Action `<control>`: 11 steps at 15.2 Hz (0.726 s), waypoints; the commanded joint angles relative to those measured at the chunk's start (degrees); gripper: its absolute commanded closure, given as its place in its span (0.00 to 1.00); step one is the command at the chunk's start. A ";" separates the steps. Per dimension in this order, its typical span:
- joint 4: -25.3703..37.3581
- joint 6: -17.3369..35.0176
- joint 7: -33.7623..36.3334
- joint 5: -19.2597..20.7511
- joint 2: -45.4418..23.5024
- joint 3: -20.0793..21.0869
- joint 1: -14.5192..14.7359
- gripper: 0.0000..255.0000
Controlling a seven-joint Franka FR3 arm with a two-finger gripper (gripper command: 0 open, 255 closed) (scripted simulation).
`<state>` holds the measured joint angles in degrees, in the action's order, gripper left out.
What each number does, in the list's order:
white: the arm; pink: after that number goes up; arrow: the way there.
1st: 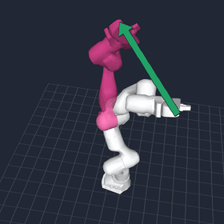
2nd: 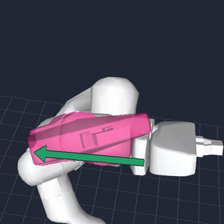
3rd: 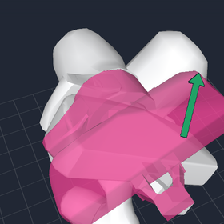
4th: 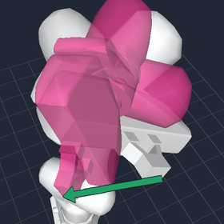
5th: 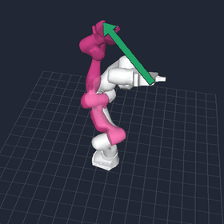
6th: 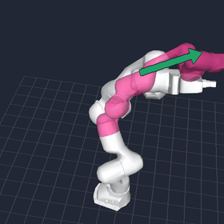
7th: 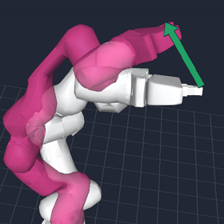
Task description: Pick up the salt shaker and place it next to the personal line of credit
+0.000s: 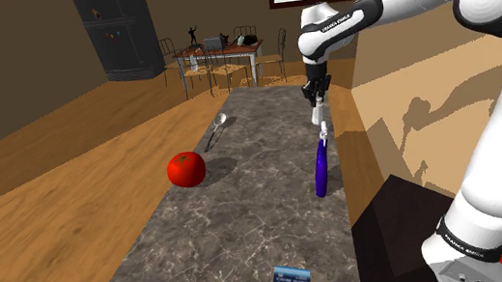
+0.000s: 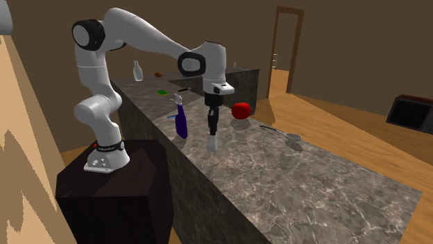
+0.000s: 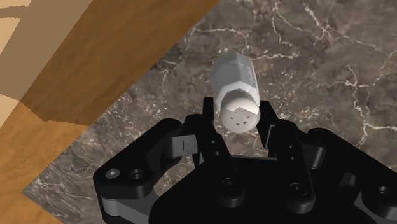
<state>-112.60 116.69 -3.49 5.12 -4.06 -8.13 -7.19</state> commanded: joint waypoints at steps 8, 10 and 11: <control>5.18 -6.71 -0.43 -0.02 1.55 0.06 0.09 1.00; 6.44 -8.20 -0.53 -0.04 1.78 0.07 0.10 1.00; 7.09 -8.94 -0.58 -0.04 1.88 0.08 0.11 1.00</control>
<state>-106.24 108.50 -4.02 5.10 -2.20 -8.07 -7.09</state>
